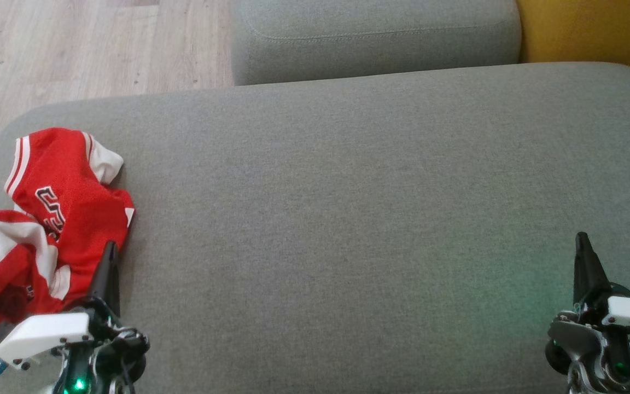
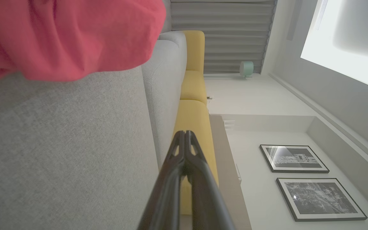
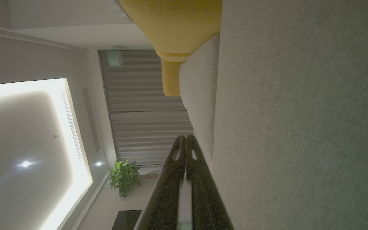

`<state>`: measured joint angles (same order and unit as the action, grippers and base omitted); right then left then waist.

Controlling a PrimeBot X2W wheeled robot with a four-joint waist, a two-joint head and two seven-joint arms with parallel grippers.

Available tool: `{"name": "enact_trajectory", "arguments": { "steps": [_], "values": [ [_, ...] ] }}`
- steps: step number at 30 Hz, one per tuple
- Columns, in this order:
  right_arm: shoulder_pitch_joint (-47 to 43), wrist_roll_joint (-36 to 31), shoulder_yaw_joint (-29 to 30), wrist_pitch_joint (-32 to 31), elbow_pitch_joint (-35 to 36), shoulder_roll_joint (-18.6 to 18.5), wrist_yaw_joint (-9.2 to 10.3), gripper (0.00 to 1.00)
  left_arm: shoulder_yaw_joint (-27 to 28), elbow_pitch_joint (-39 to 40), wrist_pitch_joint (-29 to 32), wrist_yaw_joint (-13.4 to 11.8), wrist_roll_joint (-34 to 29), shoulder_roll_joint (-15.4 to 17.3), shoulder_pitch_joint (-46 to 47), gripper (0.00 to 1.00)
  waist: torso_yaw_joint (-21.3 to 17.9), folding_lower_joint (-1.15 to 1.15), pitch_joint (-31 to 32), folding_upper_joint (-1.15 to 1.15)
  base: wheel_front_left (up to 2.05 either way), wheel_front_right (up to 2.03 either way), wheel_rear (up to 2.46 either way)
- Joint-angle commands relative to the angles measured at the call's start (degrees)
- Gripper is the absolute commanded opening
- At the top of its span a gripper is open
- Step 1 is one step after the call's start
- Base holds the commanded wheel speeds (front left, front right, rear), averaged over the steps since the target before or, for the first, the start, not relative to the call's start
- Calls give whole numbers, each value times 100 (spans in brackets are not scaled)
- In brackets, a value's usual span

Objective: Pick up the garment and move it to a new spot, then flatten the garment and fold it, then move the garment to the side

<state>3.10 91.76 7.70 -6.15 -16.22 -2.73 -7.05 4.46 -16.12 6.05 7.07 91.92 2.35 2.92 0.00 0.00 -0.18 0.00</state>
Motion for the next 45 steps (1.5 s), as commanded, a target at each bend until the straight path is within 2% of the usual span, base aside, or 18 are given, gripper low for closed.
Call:
{"name": "enact_trajectory", "arguments": {
  "steps": [1, 20, 21, 25, 40, 45],
  "values": [
    [308, 43, -120, -32, 220, -15, -44, 0, 204, 210, 42, 42, 27, 53, 326, 0, 0, 0, 0, 0, 0, 0, 0],
    [308, 43, -120, -32, 220, -15, -44, 0, 204, 210, 42, 42, 27, 53, 326, 0, 0, 0, 0, 0, 0, 0, 0],
    [1, 0, -1, 0, 1, 0, 0, 100, 0, 0, 0, 0, 0, 0, 0, 100, 0, 0, 0, 0, 0, 0, 0],
    [-109, -2, -22, 6, -232, 12, 2, 100, -19, -248, -15, -10, 4, -30, -123, 100, 0, 0, -1, 0, 0, 0, 0],
    [-24, -47, -298, 210, 26, -4, -4, 100, -153, -76, -269, -3, -56, -20, -15, 100, 15, 0, -2, 0, 0, 0, 0],
    [2, -98, -419, 288, 155, -28, -6, 100, -170, 27, -353, -1, -243, -17, 2, 100, 18, 0, 13, 0, 0, 0, 0]
  ]
}}
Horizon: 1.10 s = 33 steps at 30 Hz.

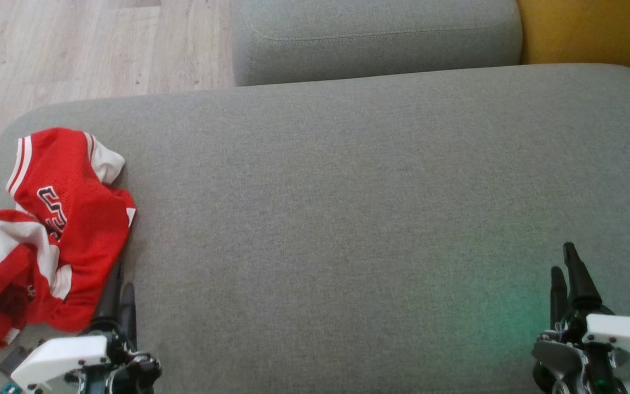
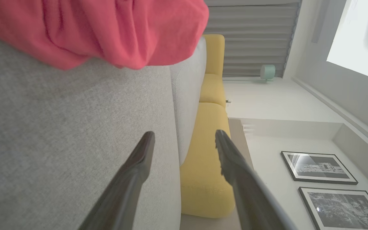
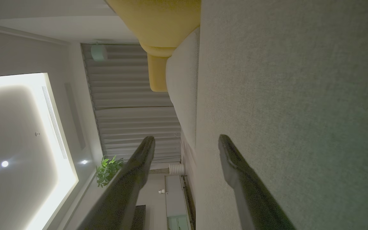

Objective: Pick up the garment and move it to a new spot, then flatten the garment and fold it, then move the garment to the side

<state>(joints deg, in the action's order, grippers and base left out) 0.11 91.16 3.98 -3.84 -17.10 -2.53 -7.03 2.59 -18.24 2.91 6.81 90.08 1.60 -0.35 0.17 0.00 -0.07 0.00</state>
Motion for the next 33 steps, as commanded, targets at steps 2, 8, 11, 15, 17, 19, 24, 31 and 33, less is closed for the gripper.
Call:
{"name": "enact_trajectory", "arguments": {
  "steps": [2, 8, 11, 15, 17, 19, 24, 31, 33],
  "values": [
    [315, -89, -103, 96, 291, -76, -8, 100, 31, 290, -72, 26, -207, 59, 341, 100, 3, 0, 5, 0, 0, 0, 0],
    [380, -504, -378, 264, 383, -215, -11, 100, 23, 407, -190, 6, -945, 64, 362, 100, 13, 0, 11, 0, 0, 0, 0],
    [404, -643, -463, 304, 405, -247, -12, 100, 27, 455, -224, -27, -1124, 65, 373, 100, 18, 0, 12, 0, 0, 0, 0],
    [447, -950, -582, 374, 483, -276, -13, 100, -14, 542, -290, -78, -1576, 68, 379, 100, 28, 0, 14, 0, 0, 0, 0],
    [453, -1108, -615, 408, 537, -273, -14, 100, -47, 586, -324, -107, -1789, 69, 378, 100, 37, 0, 15, 0, 0, 0, 0],
    [461, -1311, -652, 442, 579, -289, -15, 100, -67, 629, -358, -148, -2036, 71, 381, 100, 46, 0, 16, 0, 0, 0, 0],
    [480, -1907, -768, 527, 589, -342, -17, 100, -112, 671, -442, -309, -2649, 74, 385, 100, 69, 0, 18, 0, 0, 0, 0],
    [500, -2768, -901, 646, 572, -362, -19, 100, -288, 643, -559, -460, -3542, 107, 399, 100, 84, 0, 29, 0, 0, 0, 0],
    [509, -2961, -977, 679, 580, -371, -20, 100, -345, 626, -593, -516, -3776, 122, 409, 100, 85, 0, 33, 0, 0, 0, 0]
  ]
}}
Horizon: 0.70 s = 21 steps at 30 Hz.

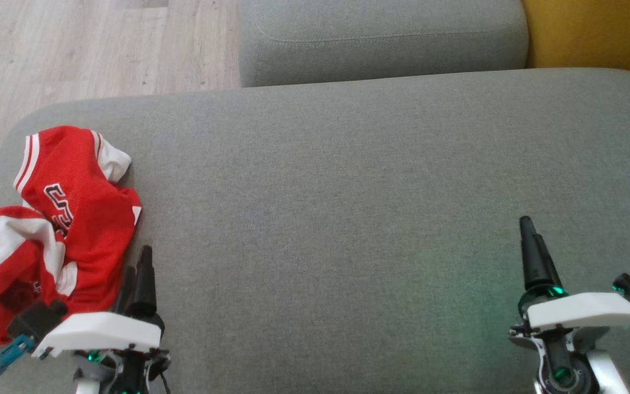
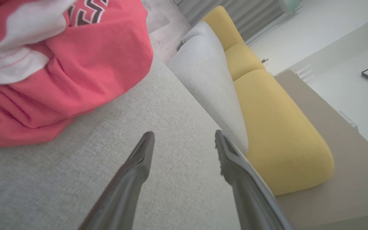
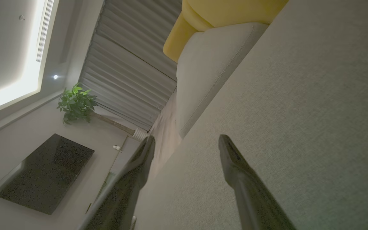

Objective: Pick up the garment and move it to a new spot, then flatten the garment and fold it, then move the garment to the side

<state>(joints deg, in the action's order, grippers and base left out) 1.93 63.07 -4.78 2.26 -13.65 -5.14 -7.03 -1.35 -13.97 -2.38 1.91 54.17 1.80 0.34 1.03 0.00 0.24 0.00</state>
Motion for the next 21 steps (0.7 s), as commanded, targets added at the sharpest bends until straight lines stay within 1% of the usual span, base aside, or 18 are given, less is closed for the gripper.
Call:
{"name": "enact_trajectory", "arguments": {
  "steps": [1, 5, 11, 21],
  "values": [
    [332, -251, -135, 87, 239, -119, -20, 100, 13, 201, -81, -53, -302, 114, 348, 100, -2, 0, 4, 0, 0, 0, 0],
    [347, -664, -196, 154, 248, -129, -22, 100, -134, 214, -149, -202, -756, 174, 366, 100, -10, 0, 7, 0, 0, 0, 0],
    [332, -1370, -63, 255, 189, -37, -24, 100, -249, 256, -249, -394, -1184, 230, 400, 100, -7, 0, 11, 0, 0, 0, 0],
    [386, -2249, -203, 424, 53, 14, -28, 100, -449, 296, -417, -591, -1804, 299, 442, 100, -2, 0, 27, 0, 0, 0, 0]
  ]
}}
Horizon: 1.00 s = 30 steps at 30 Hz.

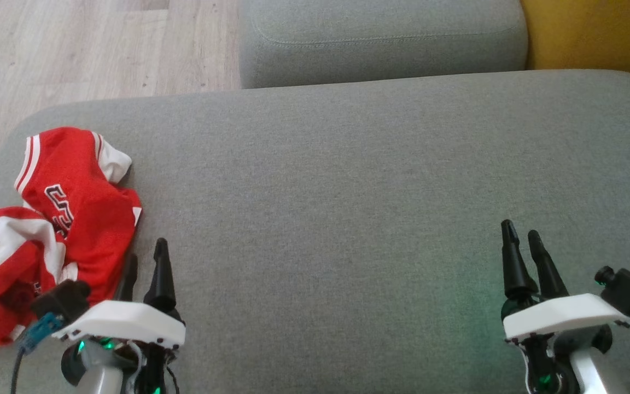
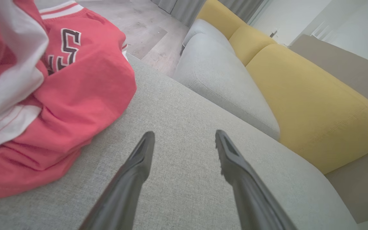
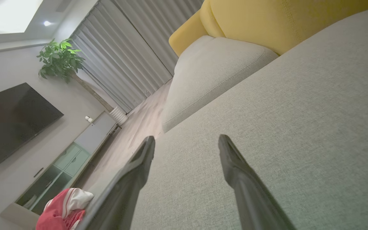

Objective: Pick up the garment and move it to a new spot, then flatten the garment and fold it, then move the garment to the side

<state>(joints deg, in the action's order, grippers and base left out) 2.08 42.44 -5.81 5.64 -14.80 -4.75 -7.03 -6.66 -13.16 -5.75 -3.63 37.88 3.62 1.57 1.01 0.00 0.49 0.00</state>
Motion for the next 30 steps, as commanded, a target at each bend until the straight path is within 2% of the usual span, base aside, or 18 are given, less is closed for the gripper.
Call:
{"name": "enact_trajectory", "arguments": {
  "steps": [1, 30],
  "values": [
    [370, -186, -101, 86, 169, -24, -28, 100, 83, 215, -80, -37, -174, 117, 320, 100, 0, 0, 1, 0, 0, 0, 0],
    [589, -2293, 30, 576, 44, 80, -38, 100, -71, 208, -567, -387, -1999, 182, 442, 100, -12, 0, 12, 0, 0, 0, 0]
  ]
}}
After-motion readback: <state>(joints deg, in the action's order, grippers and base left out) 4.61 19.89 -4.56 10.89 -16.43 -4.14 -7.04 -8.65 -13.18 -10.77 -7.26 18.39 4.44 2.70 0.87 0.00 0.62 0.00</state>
